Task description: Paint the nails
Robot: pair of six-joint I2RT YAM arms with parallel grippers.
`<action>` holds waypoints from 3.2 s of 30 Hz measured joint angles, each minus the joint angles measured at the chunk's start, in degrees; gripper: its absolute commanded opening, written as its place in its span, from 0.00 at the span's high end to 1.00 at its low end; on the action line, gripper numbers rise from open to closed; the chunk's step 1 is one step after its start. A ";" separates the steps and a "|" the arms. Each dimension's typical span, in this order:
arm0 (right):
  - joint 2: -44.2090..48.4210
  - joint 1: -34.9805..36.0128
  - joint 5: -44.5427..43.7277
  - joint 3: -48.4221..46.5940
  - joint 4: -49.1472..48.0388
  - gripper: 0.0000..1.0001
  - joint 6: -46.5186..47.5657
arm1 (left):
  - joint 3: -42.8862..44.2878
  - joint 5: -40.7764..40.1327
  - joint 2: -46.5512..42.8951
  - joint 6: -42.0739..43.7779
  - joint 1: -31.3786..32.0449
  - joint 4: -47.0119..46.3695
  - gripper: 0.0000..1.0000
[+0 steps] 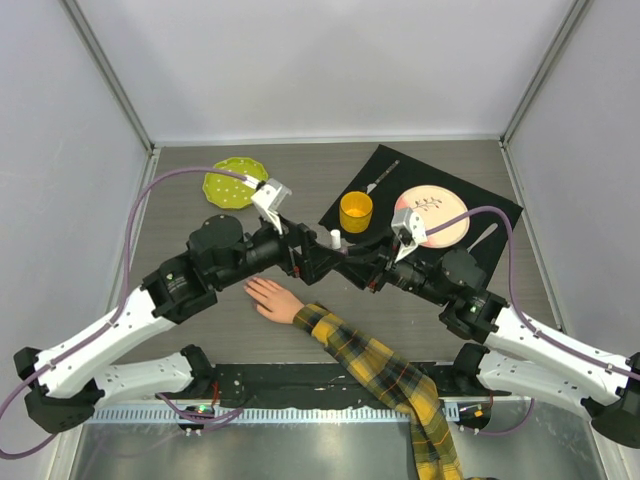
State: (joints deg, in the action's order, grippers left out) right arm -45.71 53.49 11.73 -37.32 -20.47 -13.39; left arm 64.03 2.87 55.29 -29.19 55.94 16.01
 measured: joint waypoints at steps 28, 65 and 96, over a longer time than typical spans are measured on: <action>-6.16 0.00 -13.62 -8.79 8.46 0.99 1.57 | 10.25 -29.57 6.29 -1.81 7.30 8.61 0.36; -5.88 0.00 -13.05 -9.09 8.96 0.99 1.66 | 10.19 -27.04 9.05 2.69 7.43 -0.92 0.55; 0.26 -0.31 21.07 -6.95 -2.03 0.99 -10.29 | -1.29 19.50 -3.28 7.08 4.13 -17.49 1.00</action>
State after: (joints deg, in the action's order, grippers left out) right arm -45.45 53.19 32.80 -44.27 -22.50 -23.68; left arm 62.74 22.37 52.01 -22.11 60.07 -1.48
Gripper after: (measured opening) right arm 0.295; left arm 0.208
